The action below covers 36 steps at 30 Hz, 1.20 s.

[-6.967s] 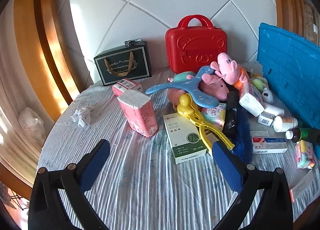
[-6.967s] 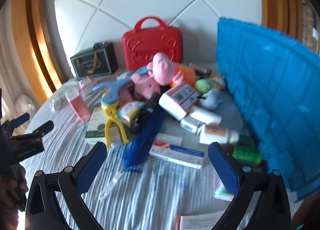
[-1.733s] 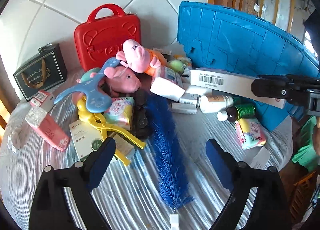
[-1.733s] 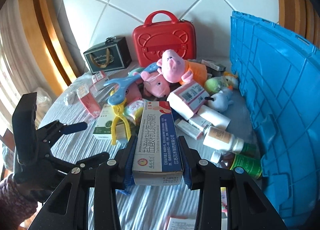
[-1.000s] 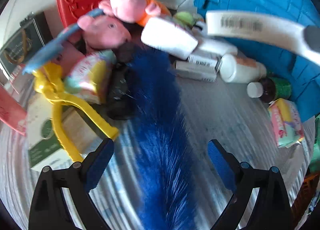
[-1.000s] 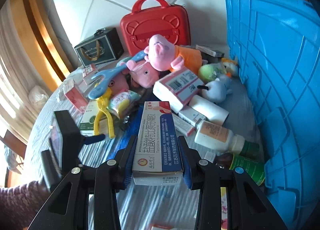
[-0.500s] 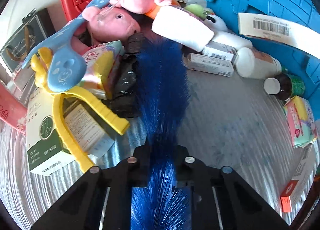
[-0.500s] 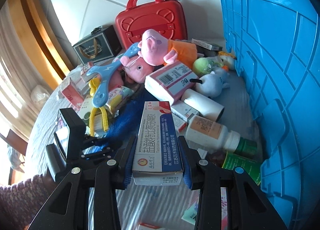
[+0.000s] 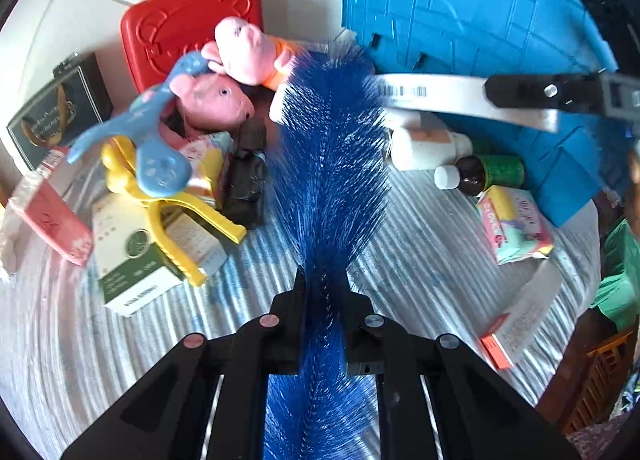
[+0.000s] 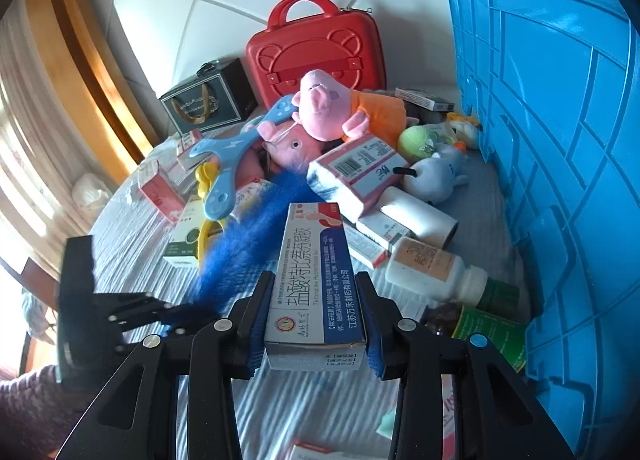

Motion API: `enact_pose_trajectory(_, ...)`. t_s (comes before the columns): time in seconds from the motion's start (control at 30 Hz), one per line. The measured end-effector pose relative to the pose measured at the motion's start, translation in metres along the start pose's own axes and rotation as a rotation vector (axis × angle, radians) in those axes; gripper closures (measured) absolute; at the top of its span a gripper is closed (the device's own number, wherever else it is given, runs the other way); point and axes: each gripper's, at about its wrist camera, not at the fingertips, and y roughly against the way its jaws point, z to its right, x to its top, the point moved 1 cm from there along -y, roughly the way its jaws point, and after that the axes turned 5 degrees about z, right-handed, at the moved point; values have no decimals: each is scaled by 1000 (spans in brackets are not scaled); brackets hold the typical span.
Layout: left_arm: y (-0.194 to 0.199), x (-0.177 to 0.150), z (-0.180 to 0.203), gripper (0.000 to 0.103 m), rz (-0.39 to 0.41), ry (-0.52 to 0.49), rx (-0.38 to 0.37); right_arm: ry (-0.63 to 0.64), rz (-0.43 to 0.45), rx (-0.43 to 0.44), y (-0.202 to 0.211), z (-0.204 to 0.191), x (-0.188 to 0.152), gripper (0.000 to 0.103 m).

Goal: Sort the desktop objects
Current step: 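Lift the blue feather duster with the left tool while right tool holds the box, then carry both held items over the blue crate and open both tools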

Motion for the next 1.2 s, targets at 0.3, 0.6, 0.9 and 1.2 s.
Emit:
enact_pose_trajectory(0.3, 81, 61, -15, 92, 125, -105, 26, 22, 148, -4, 43, -33, 25, 64)
enact_pose_trajectory(0.6, 125, 159, 30, 92, 285, -320, -123, 32, 375, -151, 148, -58, 52, 64)
enact_pose_trajectory(0.9, 157, 283, 158, 92, 441, -423, -327, -6, 606, -408, 292, -1, 68, 64)
enact_pose_trajectory(1.2, 135, 418, 293, 90, 454, -381, -422, -34, 575, -514, 356, 131, 110, 64)
